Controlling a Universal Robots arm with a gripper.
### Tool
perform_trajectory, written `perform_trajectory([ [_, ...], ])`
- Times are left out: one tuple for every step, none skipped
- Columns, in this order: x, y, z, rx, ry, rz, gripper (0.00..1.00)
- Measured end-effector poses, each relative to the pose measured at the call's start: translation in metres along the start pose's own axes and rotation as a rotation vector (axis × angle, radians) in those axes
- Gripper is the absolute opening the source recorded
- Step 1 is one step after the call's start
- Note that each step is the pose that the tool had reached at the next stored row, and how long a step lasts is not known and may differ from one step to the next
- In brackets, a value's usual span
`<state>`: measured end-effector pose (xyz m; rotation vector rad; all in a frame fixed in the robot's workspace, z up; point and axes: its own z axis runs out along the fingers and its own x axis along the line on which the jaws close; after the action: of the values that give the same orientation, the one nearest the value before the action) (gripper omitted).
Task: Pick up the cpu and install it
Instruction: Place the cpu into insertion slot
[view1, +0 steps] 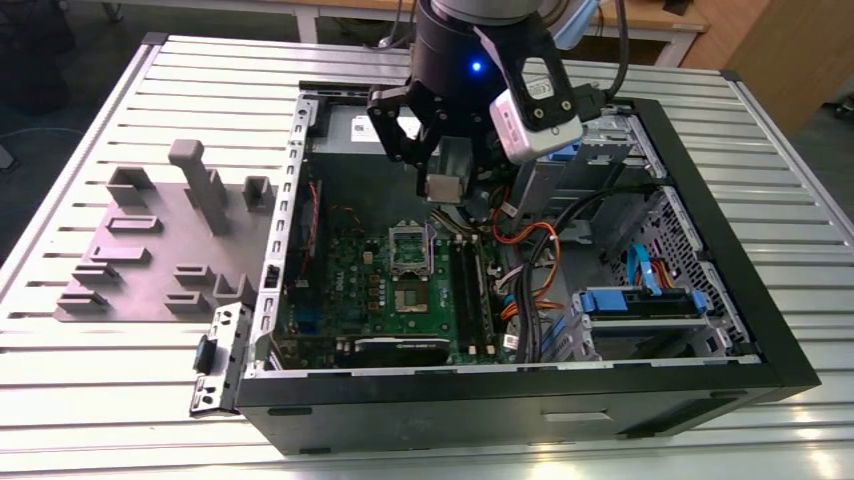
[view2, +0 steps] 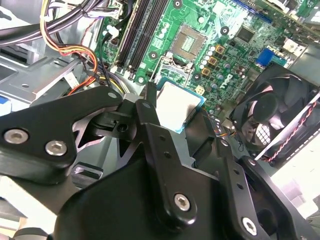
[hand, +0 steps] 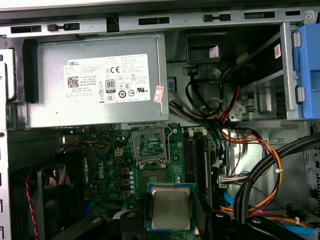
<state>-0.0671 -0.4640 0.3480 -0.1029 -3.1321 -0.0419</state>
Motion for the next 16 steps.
perform_trajectory([
  [0.0,0.0,0.0002,-0.0001,0.0,0.0,0.47],
  [0.0,0.0,0.0004,-0.0002,0.0,0.0,0.47],
  [0.0,0.0,0.0005,-0.0001,0.0,0.0,0.47],
  [0.0001,-0.0001,0.0011,-0.0001,0.0,0.0,0.47],
  [0.0001,-0.0001,0.0016,-0.0002,0.0,0.0,0.47],
  [0.0002,-0.0002,0.0017,-0.0001,0.0,0.0,0.47],
  [0.0002,-0.0002,0.0019,-0.0001,0.0,0.0,0.47],
  [0.0003,-0.0003,0.0021,-0.0001,0.0,0.0,0.47],
  [0.0004,-0.0003,0.0023,-0.0001,0.0,0.0,0.47],
  [0.0005,-0.0004,0.0025,-0.0001,0.0,0.0,0.47],
  [0.0005,-0.0004,0.0026,-0.0001,0.0,0.0,0.47],
  [0.0006,-0.0005,0.0029,-0.0001,-0.0001,0.0,0.47],
  [0.0006,-0.0005,0.0031,-0.0002,0.0,0.0,0.47],
  [0.0007,-0.0005,0.0033,-0.0001,0.0,0.0,0.47],
  [0.0007,-0.0006,0.0034,-0.0001,0.0,0.0,0.47],
  [0.0012,-0.0007,0.0046,-0.0001,0.0,0.0,0.47],
])
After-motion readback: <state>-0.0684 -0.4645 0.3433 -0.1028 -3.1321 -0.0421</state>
